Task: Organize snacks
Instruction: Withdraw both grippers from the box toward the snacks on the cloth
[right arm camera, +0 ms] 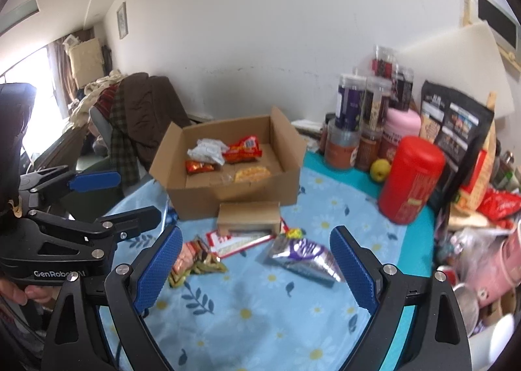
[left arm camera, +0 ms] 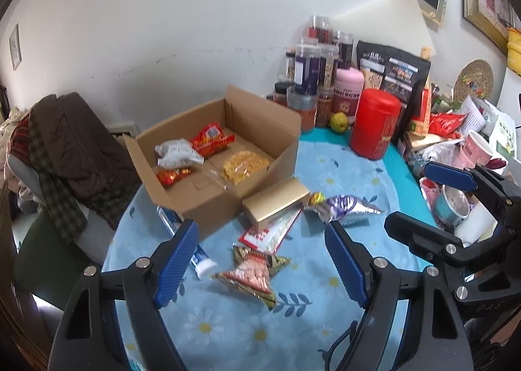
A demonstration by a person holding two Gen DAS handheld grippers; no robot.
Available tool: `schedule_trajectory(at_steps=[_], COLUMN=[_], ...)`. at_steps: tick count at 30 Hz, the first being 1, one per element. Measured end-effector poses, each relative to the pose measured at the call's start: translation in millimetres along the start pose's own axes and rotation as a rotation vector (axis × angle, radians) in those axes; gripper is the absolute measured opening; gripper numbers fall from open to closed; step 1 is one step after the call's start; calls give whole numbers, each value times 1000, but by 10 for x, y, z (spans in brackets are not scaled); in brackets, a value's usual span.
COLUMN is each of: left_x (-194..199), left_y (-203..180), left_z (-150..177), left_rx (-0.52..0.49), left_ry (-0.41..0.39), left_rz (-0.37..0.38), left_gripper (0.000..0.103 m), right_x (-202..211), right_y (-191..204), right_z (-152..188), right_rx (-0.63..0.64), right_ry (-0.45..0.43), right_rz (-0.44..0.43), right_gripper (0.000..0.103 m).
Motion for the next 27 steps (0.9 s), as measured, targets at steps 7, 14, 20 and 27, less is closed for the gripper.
schedule_trajectory(at_steps=[7,14,20,27], left_x=[-228,-518,-769,-1067], left_y=[0,-22,-33,83], left_z=[217,373,434,469], left_rx=[9,9,-5,21], left_ry=[72,151,196,243], left_rz=[11,18,6,-16], left_gripper=[80,80,80,80], right_x=[-200,-449,-632,-758], right_y=[-6,-100,-202,-299], right_z=[272,472,543,526], right_rx=[-30,-67,-78,-83], right_ry=[60,123,156,169], right_rz=[-16,-14,-9,-14], right_gripper=[93,93,93,93])
Point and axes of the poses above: each gripper's, at about its wrist camera, not at the fingertips, and x roughly against the way its jaws point, y to its left, z to its underside, the point moved 3 cm from there along -x, roughly the way its jaws point
